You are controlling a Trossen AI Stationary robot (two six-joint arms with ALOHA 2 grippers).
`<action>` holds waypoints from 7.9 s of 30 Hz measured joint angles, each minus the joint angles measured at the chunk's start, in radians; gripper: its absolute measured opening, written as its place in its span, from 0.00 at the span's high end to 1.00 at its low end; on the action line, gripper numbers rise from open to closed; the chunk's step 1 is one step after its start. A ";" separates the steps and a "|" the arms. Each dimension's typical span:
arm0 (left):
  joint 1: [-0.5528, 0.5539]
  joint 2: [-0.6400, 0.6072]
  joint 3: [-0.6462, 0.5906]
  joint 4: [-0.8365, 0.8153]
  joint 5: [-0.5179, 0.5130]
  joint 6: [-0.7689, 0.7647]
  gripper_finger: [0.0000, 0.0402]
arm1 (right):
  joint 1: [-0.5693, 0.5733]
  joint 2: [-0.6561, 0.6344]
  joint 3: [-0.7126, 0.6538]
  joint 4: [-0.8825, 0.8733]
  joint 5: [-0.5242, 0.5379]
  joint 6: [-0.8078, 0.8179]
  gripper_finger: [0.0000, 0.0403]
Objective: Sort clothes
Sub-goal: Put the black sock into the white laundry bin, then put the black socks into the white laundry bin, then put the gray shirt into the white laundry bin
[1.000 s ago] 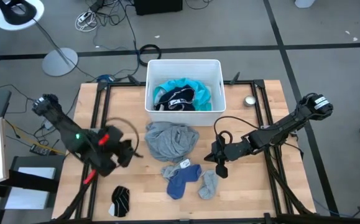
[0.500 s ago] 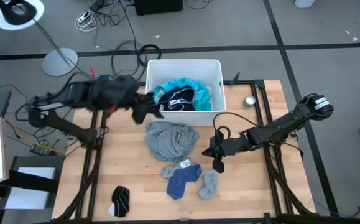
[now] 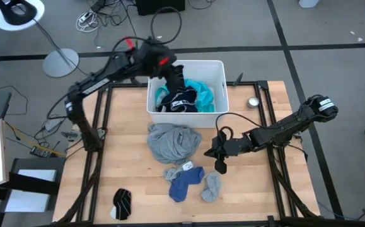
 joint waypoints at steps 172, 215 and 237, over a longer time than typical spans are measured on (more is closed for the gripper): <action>0.051 -0.197 -0.268 -0.070 0.099 0.059 0.71 | -0.044 0.004 0.000 0.276 0.080 -0.117 0.65; -0.836 -0.819 -1.451 0.308 -0.388 -1.017 0.66 | -0.124 0.607 0.588 -0.040 0.094 -0.363 0.65; -0.935 -0.777 -1.671 0.610 -0.520 -1.161 0.66 | -0.165 0.559 0.623 -0.133 0.096 -0.287 0.98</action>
